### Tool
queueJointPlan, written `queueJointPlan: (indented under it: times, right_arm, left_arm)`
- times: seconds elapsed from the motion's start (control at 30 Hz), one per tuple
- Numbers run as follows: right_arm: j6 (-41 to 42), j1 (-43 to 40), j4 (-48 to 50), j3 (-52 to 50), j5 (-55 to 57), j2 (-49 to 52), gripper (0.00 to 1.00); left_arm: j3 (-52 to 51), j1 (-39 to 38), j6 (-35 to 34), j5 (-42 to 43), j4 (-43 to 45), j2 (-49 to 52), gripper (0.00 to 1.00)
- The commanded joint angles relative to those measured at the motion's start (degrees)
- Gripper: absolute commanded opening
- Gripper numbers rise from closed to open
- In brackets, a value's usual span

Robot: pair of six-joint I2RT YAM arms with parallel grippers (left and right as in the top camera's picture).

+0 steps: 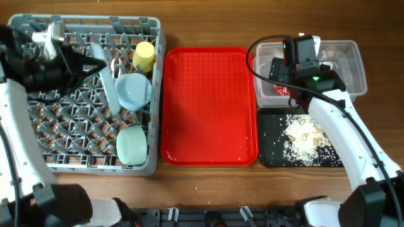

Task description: Sort waste into correct bins and load items into the dishwasher rack

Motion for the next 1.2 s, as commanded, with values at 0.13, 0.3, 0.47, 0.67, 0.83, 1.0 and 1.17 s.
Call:
queueJointPlan:
  times: [0.13,0.3,0.47,0.67,0.83,1.0,1.17]
  right_arm:
    - [-0.5,0.2,0.2,-0.3,0.5,0.4,1.0]
    - [-0.5,0.2,0.2,-0.3,0.5,0.4,1.0]
    - [-0.5,0.2,0.2,-0.3,0.5,0.4,1.0]
    - [-0.5,0.2,0.2,-0.3,0.5,0.4,1.0]
    - [-0.5,0.2,0.2,-0.3,0.5,0.4,1.0]
    - [-0.5,0.2,0.2,-0.3,0.5,0.4,1.0]
    - [-0.5,0.2,0.2,-0.3,0.5,0.4,1.0]
  left_arm:
    - [0.1,1.3,16.2,-4.8,-3.9,10.6,0.04]
    - [0.1,1.3,18.5,-6.6,-3.7,12.6,0.04]
    - [0.1,1.2,15.7,-8.7,-3.7,12.6,0.68]
    - [4.3,1.3,8.7,-8.6,-3.8,11.7,1.0]
    - [10.5,-0.2,1.7,-8.7,-1.0,3.2,0.99]
    - [10.5,-11.0,-19.5,-37.3,5.8,-8.9,1.0]
    - [10.5,-20.0,-22.1,-45.7,6.2,-10.0,1.0]
